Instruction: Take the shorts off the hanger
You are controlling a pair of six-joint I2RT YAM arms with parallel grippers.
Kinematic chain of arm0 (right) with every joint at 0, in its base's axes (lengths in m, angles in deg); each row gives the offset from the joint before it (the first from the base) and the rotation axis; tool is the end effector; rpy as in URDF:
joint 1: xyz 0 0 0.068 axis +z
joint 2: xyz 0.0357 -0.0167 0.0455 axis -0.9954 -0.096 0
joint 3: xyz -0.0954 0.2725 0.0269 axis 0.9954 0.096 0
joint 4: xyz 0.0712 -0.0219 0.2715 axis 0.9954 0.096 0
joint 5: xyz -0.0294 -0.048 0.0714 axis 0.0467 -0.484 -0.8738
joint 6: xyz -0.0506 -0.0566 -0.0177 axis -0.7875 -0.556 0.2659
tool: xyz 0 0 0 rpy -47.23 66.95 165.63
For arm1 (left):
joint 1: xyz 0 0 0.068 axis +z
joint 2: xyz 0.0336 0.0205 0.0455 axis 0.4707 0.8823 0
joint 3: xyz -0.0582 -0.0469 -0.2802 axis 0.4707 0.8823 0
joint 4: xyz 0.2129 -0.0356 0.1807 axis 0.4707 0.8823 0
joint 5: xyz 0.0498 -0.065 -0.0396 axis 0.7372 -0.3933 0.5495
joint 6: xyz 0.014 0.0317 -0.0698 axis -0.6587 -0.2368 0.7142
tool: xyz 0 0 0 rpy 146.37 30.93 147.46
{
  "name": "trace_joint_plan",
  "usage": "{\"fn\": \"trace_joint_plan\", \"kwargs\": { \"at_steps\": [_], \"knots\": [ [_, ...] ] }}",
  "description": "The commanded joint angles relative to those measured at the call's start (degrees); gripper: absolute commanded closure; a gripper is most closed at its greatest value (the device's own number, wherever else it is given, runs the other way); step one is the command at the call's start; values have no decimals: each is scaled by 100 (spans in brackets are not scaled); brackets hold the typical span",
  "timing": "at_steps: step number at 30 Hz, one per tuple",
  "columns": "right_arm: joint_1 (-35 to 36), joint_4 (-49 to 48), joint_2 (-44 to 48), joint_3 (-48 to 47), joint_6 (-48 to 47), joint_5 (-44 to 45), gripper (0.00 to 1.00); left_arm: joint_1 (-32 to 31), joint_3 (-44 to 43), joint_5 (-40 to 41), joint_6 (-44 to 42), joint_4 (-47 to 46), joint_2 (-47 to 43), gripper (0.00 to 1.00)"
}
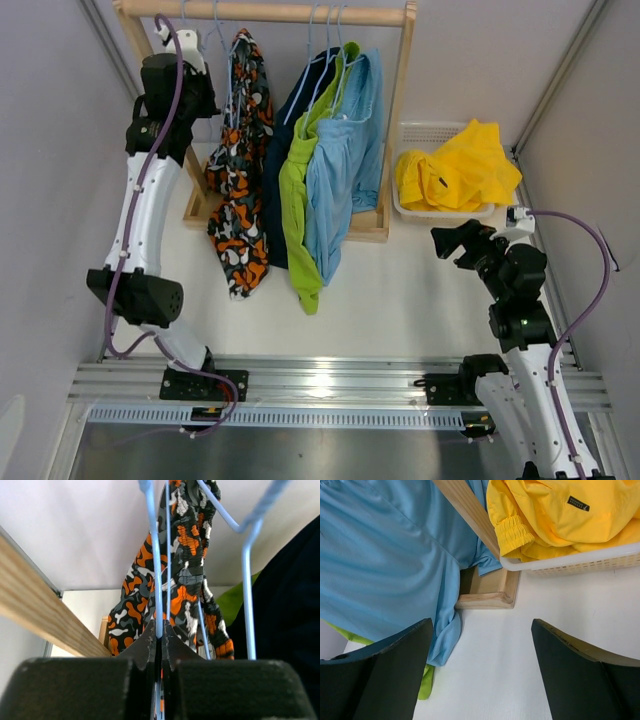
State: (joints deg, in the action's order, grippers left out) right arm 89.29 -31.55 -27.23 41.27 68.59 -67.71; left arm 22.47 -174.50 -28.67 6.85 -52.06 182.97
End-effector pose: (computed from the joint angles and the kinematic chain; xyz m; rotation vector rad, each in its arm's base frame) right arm 0.1826 0.0279 0.3196 0.1815 1.7284 0.5628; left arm 0.4279 -0.0390 0.5086 0.0185 1.7991 -0.0590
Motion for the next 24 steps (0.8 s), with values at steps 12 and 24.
{"fn": "trace_joint_plan", "kwargs": {
  "at_steps": [12,24],
  "knots": [
    [153,650,388,-477,46,110,0,33,1753,-30,185,477,-2553,5],
    [206,853,564,-644,125,110,0,-194,1111,-2111,807,865,-3486,1]
  ]
}}
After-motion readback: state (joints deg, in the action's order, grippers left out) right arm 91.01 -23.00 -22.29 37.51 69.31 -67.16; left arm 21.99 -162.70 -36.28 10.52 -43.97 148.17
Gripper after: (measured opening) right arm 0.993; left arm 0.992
